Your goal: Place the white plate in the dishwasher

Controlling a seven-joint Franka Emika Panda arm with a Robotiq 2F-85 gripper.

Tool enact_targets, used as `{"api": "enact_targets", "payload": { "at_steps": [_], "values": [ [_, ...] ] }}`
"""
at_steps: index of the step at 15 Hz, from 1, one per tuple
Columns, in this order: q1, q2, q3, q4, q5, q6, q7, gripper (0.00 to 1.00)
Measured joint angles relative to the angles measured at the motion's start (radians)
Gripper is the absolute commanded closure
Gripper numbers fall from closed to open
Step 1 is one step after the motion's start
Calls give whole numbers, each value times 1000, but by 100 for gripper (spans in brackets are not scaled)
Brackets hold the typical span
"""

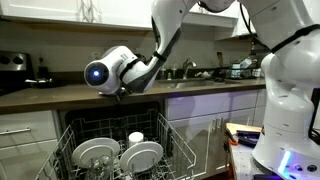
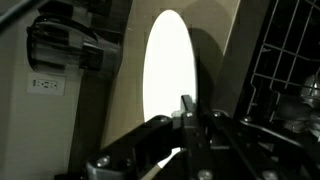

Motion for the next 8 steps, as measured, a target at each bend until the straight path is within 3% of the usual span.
{"api": "enact_targets", "payload": {
  "at_steps": [8],
  "values": [
    [9, -1, 25, -2, -27, -39, 21, 93]
  ]
}}
